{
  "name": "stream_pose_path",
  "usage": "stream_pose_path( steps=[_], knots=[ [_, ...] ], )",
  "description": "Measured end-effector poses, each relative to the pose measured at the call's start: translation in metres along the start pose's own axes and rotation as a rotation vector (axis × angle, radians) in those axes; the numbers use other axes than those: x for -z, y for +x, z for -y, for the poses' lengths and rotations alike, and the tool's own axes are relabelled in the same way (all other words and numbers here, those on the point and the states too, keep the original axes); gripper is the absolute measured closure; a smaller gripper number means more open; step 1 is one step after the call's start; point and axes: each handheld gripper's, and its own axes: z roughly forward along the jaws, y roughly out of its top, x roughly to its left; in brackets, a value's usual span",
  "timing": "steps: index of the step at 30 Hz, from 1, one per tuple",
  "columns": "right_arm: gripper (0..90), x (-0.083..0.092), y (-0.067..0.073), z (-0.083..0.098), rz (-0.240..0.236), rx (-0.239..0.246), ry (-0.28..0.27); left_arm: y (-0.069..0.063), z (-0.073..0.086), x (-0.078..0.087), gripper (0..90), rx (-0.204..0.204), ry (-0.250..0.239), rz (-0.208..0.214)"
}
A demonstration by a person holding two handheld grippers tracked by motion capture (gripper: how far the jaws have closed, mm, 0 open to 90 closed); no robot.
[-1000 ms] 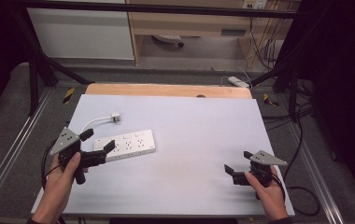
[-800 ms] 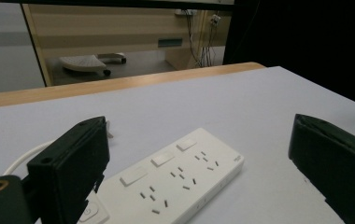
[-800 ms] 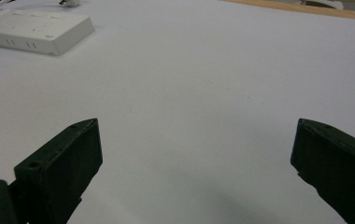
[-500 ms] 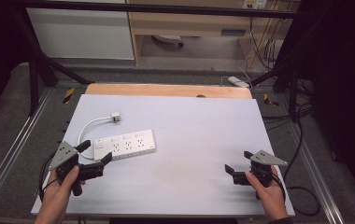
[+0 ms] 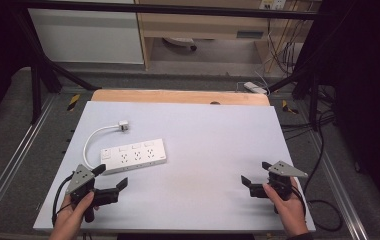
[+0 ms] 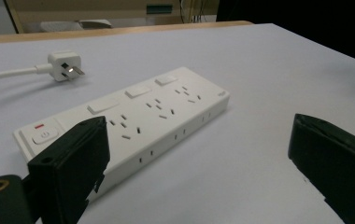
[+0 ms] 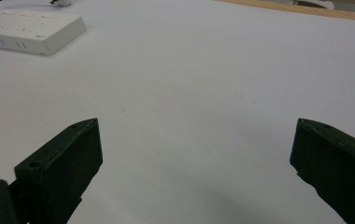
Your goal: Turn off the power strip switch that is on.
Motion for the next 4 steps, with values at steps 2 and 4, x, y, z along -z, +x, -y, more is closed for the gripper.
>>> stream_pose_path(
  steps=[2, 4],
  knots=[
    [2.8, -0.0003, -0.0008, 0.0005, 0.011, -0.002, 0.005, -0.0032, 0.0037, -0.0027, 5.5, -0.005, 0.015, 0.014],
    [2.8, -0.0016, -0.0020, 0.0015, 0.026, -0.013, 0.020, -0.0040, 0.0042, -0.0036, 5.8, -0.003, 0.021, 0.022]
  ],
)
